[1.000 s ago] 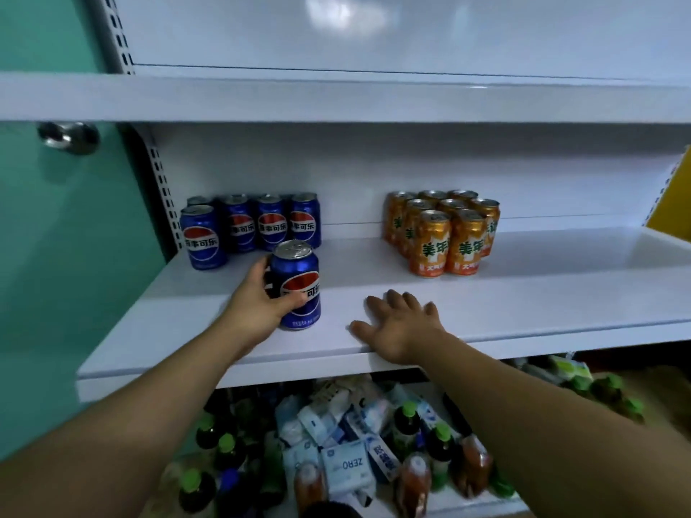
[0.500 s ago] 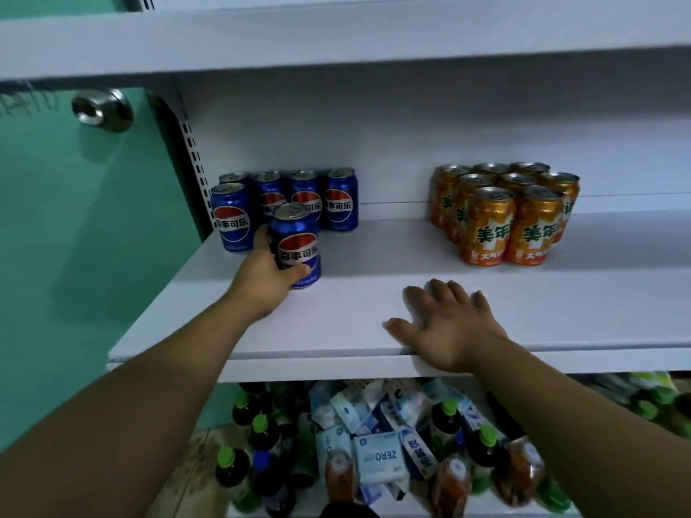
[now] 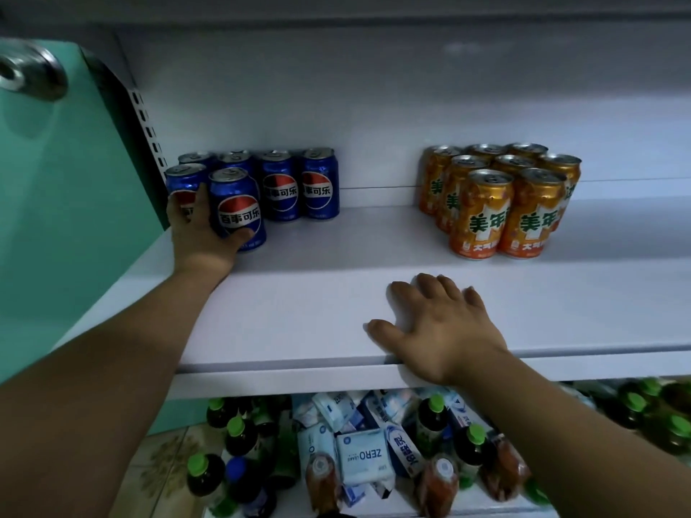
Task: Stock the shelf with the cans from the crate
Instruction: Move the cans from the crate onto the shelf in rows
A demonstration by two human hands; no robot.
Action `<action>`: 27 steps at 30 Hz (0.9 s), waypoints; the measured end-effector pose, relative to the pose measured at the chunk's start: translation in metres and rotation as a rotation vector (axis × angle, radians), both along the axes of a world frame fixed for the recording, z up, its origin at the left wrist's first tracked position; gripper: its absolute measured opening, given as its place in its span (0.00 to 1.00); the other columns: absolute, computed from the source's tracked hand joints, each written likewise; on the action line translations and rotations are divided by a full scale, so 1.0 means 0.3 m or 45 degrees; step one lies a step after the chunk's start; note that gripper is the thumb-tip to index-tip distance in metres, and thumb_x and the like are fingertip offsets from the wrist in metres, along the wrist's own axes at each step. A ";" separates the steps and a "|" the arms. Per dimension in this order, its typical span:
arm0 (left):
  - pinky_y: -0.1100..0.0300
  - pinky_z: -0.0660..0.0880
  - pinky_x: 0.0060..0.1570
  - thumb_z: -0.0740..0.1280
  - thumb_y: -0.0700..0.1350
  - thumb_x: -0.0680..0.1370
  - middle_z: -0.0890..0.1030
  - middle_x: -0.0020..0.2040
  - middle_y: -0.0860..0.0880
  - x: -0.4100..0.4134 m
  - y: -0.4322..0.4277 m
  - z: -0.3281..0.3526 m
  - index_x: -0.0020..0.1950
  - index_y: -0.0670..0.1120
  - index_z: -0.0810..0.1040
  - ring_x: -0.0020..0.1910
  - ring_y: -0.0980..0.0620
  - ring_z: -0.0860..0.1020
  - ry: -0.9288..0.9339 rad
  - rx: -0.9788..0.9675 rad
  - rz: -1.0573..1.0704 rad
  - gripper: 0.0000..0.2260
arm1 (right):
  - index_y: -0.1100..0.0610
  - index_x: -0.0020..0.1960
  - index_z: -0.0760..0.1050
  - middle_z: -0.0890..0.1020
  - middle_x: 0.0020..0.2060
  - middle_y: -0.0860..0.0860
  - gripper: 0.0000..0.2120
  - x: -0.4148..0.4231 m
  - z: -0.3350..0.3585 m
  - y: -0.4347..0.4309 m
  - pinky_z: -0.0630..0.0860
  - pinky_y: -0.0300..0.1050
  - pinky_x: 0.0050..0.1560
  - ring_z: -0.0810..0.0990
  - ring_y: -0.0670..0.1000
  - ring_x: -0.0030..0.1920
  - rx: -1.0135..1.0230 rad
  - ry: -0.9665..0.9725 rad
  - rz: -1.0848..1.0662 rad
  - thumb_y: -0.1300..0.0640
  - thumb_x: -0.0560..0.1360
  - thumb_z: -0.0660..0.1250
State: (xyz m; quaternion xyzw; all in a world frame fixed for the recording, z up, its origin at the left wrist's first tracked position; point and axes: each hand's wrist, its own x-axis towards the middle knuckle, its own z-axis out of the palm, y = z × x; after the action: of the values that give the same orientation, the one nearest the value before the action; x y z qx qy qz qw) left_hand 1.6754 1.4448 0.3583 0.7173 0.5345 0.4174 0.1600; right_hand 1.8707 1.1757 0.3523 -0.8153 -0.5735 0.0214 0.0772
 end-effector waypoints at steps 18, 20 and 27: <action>0.39 0.63 0.67 0.70 0.49 0.74 0.48 0.77 0.44 0.065 0.006 -0.008 0.76 0.56 0.58 0.72 0.36 0.58 0.023 -0.003 0.217 0.33 | 0.44 0.68 0.61 0.65 0.68 0.51 0.31 -0.005 0.005 -0.007 0.57 0.56 0.67 0.60 0.54 0.69 0.012 0.004 -0.006 0.29 0.72 0.46; 0.41 0.63 0.68 0.70 0.48 0.74 0.49 0.77 0.44 0.063 0.002 -0.005 0.76 0.54 0.58 0.71 0.36 0.59 -0.001 -0.002 0.199 0.34 | 0.44 0.69 0.61 0.65 0.69 0.51 0.30 -0.007 0.008 -0.009 0.56 0.56 0.68 0.60 0.54 0.69 0.010 0.003 -0.010 0.29 0.73 0.47; 0.46 0.64 0.69 0.72 0.49 0.73 0.56 0.76 0.43 0.028 -0.096 0.041 0.76 0.47 0.57 0.71 0.38 0.63 -0.098 -0.158 0.067 0.37 | 0.45 0.66 0.66 0.67 0.69 0.52 0.29 -0.018 0.034 -0.030 0.58 0.56 0.68 0.62 0.54 0.69 0.033 0.053 0.003 0.29 0.74 0.49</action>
State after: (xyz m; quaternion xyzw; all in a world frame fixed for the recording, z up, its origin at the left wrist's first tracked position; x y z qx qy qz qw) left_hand 1.6838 1.4159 0.3707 0.6750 0.5715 0.4149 0.2136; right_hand 1.8654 1.1667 0.3626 -0.8128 -0.5731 0.0313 0.0996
